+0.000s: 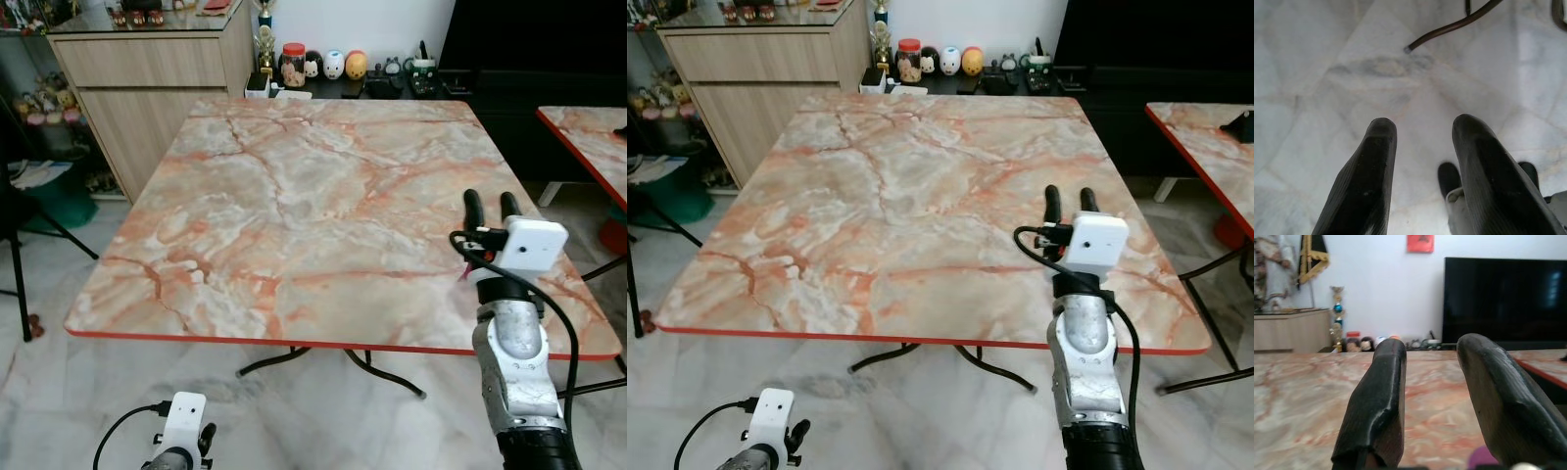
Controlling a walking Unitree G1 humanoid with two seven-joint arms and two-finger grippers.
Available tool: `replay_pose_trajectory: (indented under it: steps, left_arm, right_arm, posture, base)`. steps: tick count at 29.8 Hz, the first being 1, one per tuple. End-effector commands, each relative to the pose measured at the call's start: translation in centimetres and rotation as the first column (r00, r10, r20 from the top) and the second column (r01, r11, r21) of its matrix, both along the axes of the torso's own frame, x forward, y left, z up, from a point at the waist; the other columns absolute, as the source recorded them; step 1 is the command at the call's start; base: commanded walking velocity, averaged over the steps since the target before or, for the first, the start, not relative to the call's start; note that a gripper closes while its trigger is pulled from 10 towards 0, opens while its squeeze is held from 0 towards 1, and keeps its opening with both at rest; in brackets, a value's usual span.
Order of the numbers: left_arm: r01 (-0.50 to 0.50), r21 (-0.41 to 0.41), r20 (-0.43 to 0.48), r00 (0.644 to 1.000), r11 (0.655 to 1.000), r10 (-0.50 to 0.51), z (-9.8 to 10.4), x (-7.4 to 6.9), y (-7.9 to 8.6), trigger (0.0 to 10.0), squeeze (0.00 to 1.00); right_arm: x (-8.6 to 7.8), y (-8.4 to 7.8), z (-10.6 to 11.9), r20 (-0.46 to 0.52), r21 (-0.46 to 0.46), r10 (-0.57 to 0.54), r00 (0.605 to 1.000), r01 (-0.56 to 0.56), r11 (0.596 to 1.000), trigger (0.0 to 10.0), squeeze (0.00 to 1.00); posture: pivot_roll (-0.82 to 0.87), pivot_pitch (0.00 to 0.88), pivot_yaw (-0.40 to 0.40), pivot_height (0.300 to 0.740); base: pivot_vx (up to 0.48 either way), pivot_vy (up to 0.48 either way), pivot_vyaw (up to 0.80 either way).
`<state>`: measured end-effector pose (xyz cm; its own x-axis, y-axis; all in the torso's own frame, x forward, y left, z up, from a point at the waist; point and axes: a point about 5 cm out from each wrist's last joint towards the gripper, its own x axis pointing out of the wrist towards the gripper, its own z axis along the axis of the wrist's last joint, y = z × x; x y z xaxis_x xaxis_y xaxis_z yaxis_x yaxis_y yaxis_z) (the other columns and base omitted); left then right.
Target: Setting the table
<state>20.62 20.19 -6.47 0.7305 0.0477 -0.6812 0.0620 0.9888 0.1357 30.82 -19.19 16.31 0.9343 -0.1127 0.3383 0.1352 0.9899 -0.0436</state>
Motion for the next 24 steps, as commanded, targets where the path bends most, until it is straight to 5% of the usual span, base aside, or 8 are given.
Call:
replay_pose_trajectory:
  steps: [1,13,14,15,22,23,24]
  left_arm:
    - [0.001,0.020,-0.018,1.000,1.000,-0.001,-0.2,-0.4,0.6,10.0,0.00]
    - [0.002,0.012,-0.025,1.000,1.000,-0.001,-0.3,-0.5,0.4,10.0,0.00]
    - [0.000,0.011,-0.026,1.000,1.000,0.000,-0.3,-0.5,0.4,10.0,0.00]
    - [-0.001,0.008,-0.029,1.000,1.000,0.001,-0.3,-0.6,0.4,10.0,0.00]
    - [-0.005,0.004,-0.036,0.999,1.000,0.005,-0.4,-0.7,0.4,10.0,0.00]
    - [-0.005,0.003,-0.037,0.999,1.000,0.005,-0.4,-0.7,0.4,10.0,0.00]
    - [-0.005,0.003,-0.038,0.999,1.000,0.005,-0.4,-0.8,0.4,10.0,0.00]
  right_arm:
    - [0.2,0.2,-0.1,-0.017,0.001,0.001,1.000,-0.001,1.000,10.0,0.00]
    - [0.4,-1.2,-0.4,-0.080,-0.003,-0.091,0.993,0.091,0.996,10.0,0.00]
    - [0.4,-1.4,-0.4,-0.093,-0.006,-0.110,0.990,0.110,0.994,10.0,0.60]
    - [0.6,-1.8,-0.5,-0.133,0.000,-0.141,0.981,0.142,0.990,10.0,1.00]
    - [1.1,-3.6,-1.9,-0.362,-0.066,-0.213,0.907,0.203,0.977,10.0,1.00]
    - [1.0,-3.9,-2.1,-0.387,-0.077,-0.227,0.894,0.214,0.974,10.0,0.45]
    - [1.0,-4.1,-2.3,-0.403,-0.083,-0.238,0.884,0.224,0.971,10.0,0.45]
  posture:
    - [-0.02,0.000,0.002,0.740]
    - [-0.02,0.000,-0.003,0.740]
    - [-0.02,0.000,-0.004,0.740]
    - [-0.02,0.000,-0.004,0.740]
    - [-0.03,0.000,-0.002,0.740]
    - [-0.03,0.000,-0.003,0.740]
    - [-0.03,0.000,-0.003,0.740]
  base:
    - [0.000,0.000,0.00]
    - [0.000,0.000,0.00]
    - [0.000,0.000,0.00]
    - [0.000,0.000,0.00]
    - [0.000,0.000,0.00]
    - [0.000,0.000,0.00]
    - [0.000,0.000,0.00]
